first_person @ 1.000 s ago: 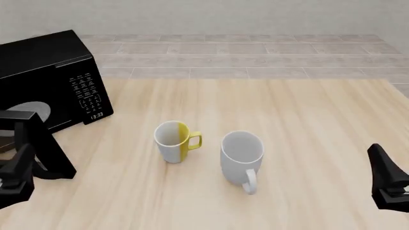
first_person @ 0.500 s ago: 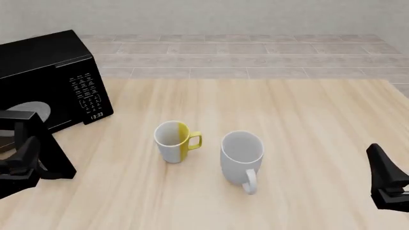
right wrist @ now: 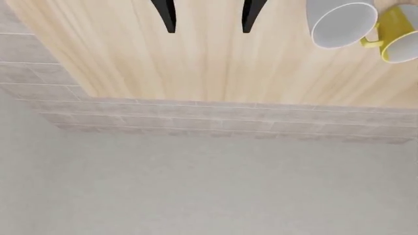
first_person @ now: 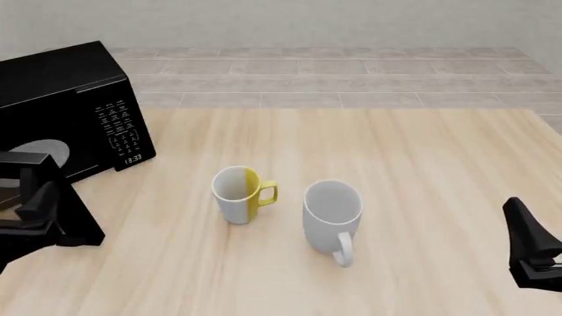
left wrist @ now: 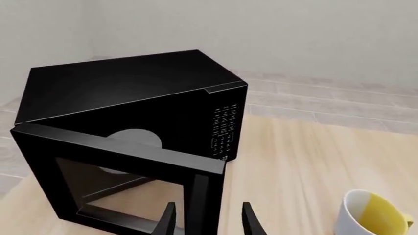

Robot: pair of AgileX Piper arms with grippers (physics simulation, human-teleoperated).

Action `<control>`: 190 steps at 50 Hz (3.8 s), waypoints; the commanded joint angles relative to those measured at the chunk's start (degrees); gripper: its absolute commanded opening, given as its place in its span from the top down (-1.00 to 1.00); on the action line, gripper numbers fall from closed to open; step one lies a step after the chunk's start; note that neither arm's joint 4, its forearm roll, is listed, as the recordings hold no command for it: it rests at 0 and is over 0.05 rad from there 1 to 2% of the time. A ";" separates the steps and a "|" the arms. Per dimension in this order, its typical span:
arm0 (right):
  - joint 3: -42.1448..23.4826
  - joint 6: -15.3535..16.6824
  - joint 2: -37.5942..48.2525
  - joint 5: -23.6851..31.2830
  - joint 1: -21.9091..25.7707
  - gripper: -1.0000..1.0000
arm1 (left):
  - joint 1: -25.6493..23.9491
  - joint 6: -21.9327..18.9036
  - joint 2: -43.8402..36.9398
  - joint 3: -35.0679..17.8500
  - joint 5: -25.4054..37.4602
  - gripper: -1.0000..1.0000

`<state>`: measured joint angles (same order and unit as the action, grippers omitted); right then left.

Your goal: Close the microwave.

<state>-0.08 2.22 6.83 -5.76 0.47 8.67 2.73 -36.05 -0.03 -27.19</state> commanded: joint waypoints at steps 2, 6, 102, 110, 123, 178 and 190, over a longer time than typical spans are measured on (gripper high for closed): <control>0.02 -0.51 -0.06 -0.29 -0.32 -1.00 | 0.19 -0.19 -4.44 -0.01 -4.00 -1.00; 0.05 -0.53 0.16 -0.41 -0.37 -1.00 | -0.16 -0.12 -6.68 -0.01 -5.90 -1.00; -0.20 1.68 -6.79 5.33 -1.13 -1.00 | 0.73 -3.22 -36.61 -4.66 -27.93 -1.00; -0.26 1.76 -6.80 5.30 -1.09 -1.00 | 0.68 -3.52 -36.50 -5.45 -27.16 -1.00; -0.25 1.76 -6.81 5.20 -1.07 -1.00 | 0.69 -4.24 -38.34 -7.06 -27.21 -1.00; -0.19 2.00 -6.81 5.20 -0.93 -1.00 | 1.53 -5.59 -43.26 -12.09 -26.53 -1.00; -0.25 2.16 -6.81 5.18 -0.73 -1.00 | 1.67 -5.92 -44.09 -12.58 -26.92 -1.00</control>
<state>-0.40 4.34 0.02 -0.53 -0.30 10.16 -2.41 -77.19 -9.62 -54.45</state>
